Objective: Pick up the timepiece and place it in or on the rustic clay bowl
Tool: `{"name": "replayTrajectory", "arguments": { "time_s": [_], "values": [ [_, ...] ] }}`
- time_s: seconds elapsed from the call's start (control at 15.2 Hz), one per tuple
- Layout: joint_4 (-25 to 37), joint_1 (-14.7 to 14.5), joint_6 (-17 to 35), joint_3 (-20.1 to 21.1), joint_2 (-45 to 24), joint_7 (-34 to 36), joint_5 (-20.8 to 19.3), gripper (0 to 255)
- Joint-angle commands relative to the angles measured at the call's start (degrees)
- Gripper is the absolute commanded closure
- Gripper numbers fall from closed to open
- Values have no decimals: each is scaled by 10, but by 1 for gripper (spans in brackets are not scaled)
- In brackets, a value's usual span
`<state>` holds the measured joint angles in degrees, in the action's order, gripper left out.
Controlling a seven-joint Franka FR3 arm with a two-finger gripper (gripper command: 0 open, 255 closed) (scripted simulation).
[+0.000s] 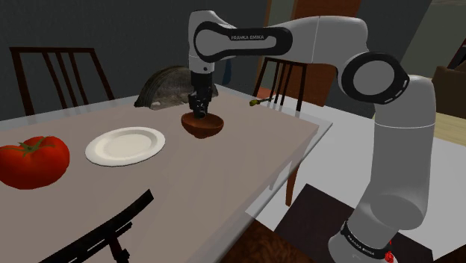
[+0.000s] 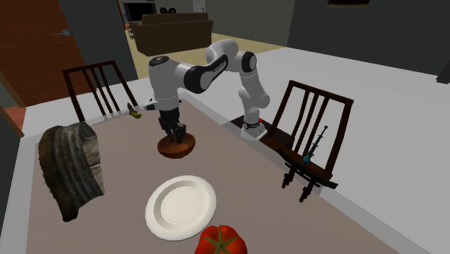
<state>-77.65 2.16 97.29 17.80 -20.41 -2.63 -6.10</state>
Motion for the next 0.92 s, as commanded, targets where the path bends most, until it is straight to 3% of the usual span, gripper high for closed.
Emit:
{"name": "replayTrajectory", "arguments": {
  "time_s": [0.0, 0.26, 0.33, 0.66, 0.86],
  "values": [
    [-2, 0, 1, 0, 1, 0, 0, 255],
    [-2, 0, 1, 0, 1, 0, 0, 255],
    [-2, 0, 1, 0, 1, 0, 0, 0],
    [-2, 0, 1, 0, 1, 0, 0, 0],
    [75, -7, -63, 1, -12, 0, -3, 0]
  ]
}}
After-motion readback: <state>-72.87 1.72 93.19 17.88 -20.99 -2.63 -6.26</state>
